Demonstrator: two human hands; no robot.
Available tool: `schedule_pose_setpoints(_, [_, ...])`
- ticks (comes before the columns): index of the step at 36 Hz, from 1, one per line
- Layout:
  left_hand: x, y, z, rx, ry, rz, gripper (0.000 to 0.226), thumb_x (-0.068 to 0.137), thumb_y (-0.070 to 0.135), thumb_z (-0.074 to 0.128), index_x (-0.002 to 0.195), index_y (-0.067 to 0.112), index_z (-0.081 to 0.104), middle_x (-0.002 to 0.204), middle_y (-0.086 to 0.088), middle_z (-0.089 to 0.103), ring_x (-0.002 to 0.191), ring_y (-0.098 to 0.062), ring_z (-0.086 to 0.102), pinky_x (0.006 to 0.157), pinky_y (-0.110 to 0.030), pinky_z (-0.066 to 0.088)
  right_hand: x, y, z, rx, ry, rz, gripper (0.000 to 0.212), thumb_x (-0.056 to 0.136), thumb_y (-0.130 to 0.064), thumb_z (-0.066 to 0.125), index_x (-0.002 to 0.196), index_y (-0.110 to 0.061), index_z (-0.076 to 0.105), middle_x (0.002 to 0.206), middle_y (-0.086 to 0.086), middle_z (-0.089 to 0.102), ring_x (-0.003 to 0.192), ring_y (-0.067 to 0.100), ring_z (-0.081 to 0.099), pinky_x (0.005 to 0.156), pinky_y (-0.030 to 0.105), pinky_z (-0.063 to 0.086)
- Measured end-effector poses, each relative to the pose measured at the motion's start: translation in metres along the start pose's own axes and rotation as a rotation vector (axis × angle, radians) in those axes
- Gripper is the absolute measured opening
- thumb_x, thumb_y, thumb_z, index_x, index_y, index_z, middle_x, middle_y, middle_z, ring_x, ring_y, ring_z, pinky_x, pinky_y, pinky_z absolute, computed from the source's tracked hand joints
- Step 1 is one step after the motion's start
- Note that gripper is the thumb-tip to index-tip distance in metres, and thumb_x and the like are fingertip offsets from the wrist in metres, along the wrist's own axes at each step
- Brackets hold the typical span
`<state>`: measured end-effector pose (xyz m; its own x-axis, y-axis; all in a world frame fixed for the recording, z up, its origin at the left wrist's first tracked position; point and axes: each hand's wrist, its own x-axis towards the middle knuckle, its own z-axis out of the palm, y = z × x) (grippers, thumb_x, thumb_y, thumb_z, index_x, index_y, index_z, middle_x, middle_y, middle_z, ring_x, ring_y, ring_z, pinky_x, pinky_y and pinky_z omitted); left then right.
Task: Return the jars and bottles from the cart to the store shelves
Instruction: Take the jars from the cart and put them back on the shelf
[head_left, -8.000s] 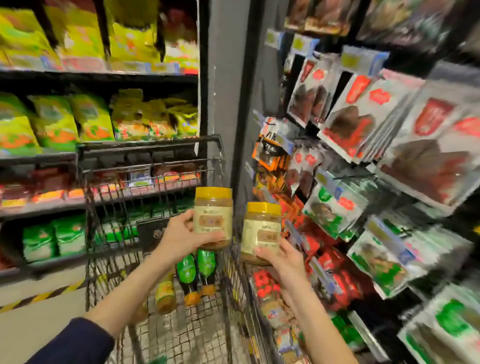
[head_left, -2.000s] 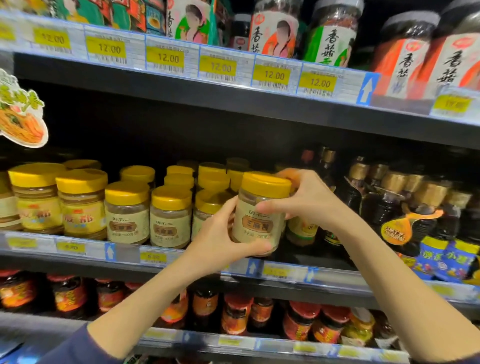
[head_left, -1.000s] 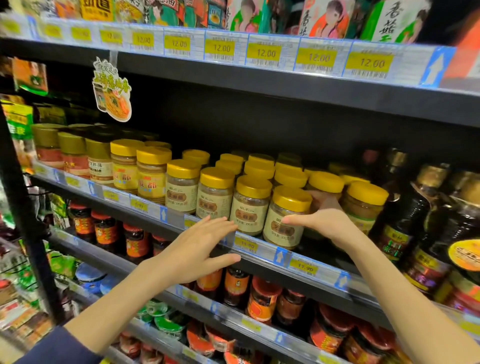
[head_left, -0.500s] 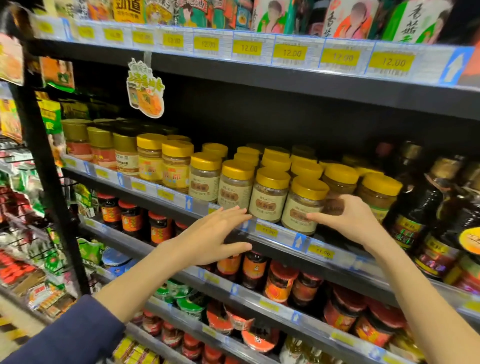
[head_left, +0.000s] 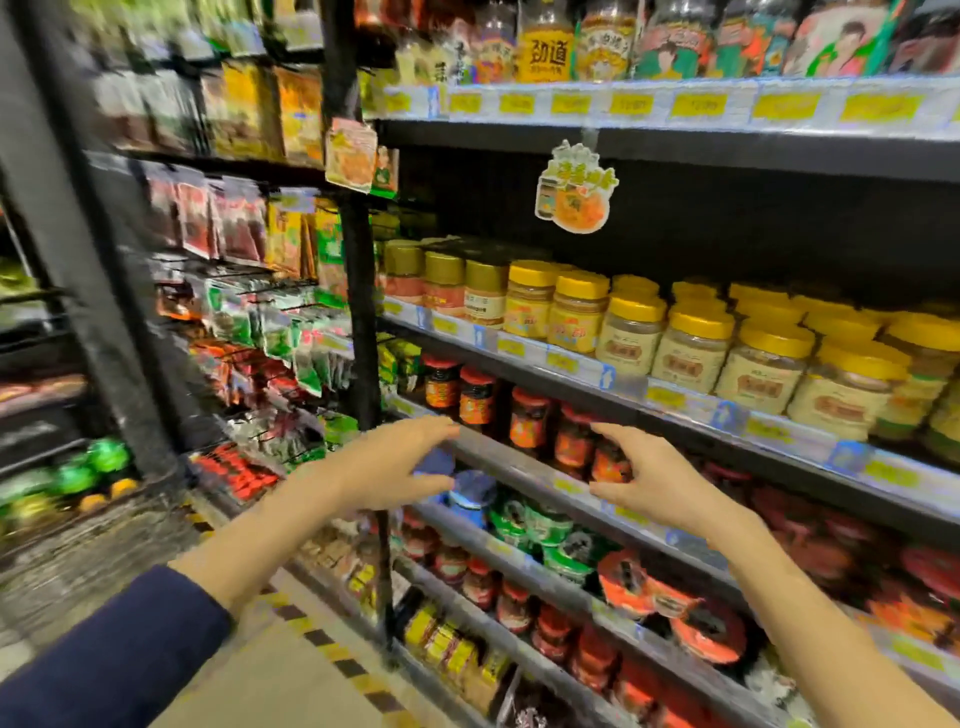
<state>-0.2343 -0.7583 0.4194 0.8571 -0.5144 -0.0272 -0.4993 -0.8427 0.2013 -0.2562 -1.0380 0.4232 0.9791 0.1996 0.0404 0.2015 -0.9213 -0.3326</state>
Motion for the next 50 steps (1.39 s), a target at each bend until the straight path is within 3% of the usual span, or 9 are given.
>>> schedule_pose_setpoints(7, [-0.093,-0.094,-0.001,0.046,0.015,-0.242,0.065,0.093,0.040,0.052,0.148,0.024,0.021,0.153,0.008,0.027,0.137,-0.012,0.033,0.107,-0.025,0.031,0.050,-0.093,0.067,-0.064,-0.189,-0.151,0.059,0.086,-0.029,0.063,0.138,-0.012,0.041,0.139,0.009,0.050,0.124,0.025,0.050,0.101,0.039,0.042])
schedule_pose_setpoints(12, [-0.149,-0.153,-0.002,0.063,0.002,-0.444,0.066,0.092,0.038,0.053,0.148,0.020,0.025,0.152,0.002,0.032,0.136,-0.015,0.036,0.104,-0.024,0.032,0.090,-0.158,0.100,-0.067,-0.287,-0.297,0.065,0.088,-0.028,0.061,0.145,-0.016,0.031,0.138,0.005,0.049,0.116,0.022,0.054,0.091,0.033,0.045])
schedule_pose_setpoints(18, [-0.189,-0.211,-0.005,0.013,0.010,-0.629,0.064,0.090,0.040,0.056,0.145,0.021,0.031,0.147,0.003,0.039,0.132,-0.015,0.041,0.105,-0.029,0.037,0.150,-0.235,0.132,-0.034,-0.377,-0.467,0.075,0.088,-0.030,0.063,0.149,-0.019,0.022,0.154,0.001,0.030,0.133,0.021,0.043,0.108,0.034,0.037])
schedule_pose_setpoints(22, [-0.199,-0.258,-0.002,0.026,0.027,-0.738,0.065,0.090,0.039,0.057,0.146,0.022,0.028,0.148,0.002,0.039,0.132,-0.016,0.041,0.106,-0.032,0.038,0.200,-0.280,0.155,-0.074,-0.397,-0.561,0.078,0.086,-0.035,0.064,0.149,-0.020,0.020,0.154,0.003,0.029,0.129,0.024,0.047,0.105,0.038,0.041])
schedule_pose_setpoints(28, [-0.193,-0.327,-0.012,0.013,0.041,-0.886,0.053,0.090,0.036,0.058,0.137,0.018,0.040,0.140,0.003,0.047,0.124,-0.015,0.047,0.096,-0.023,0.037,0.281,-0.335,0.181,-0.054,-0.454,-0.691,0.078,0.086,-0.032,0.065,0.149,-0.016,0.022,0.155,0.002,0.027,0.141,0.018,0.028,0.110,0.027,0.028])
schedule_pose_setpoints(38, [-0.170,-0.422,-0.007,-0.059,0.090,-1.082,0.065,0.090,0.039,0.057,0.146,0.024,0.028,0.148,0.002,0.040,0.132,-0.016,0.041,0.105,-0.031,0.037,0.402,-0.409,0.227,-0.108,-0.515,-0.848,0.072,0.086,-0.029,0.065,0.146,-0.013,0.029,0.150,0.006,0.037,0.137,0.021,0.035,0.108,0.030,0.032])
schedule_pose_setpoints(44, [-0.175,-0.473,0.010,-0.129,0.110,-1.184,0.067,0.089,0.041,0.058,0.145,0.016,0.030,0.150,-0.002,0.036,0.138,-0.018,0.032,0.111,-0.031,0.027,0.445,-0.453,0.270,-0.124,-0.575,-0.877,0.074,0.085,-0.032,0.065,0.147,-0.017,0.028,0.148,0.006,0.038,0.133,0.023,0.040,0.105,0.032,0.038])
schedule_pose_setpoints(50, [-0.195,-0.537,0.023,-0.194,0.117,-1.223,0.064,0.087,0.036,0.062,0.142,0.018,0.036,0.147,-0.003,0.040,0.135,-0.017,0.034,0.112,-0.034,0.030,0.480,-0.507,0.316,-0.181,-0.623,-0.916,0.070,0.088,-0.034,0.061,0.146,-0.016,0.027,0.150,0.006,0.035,0.136,0.023,0.037,0.106,0.034,0.037])
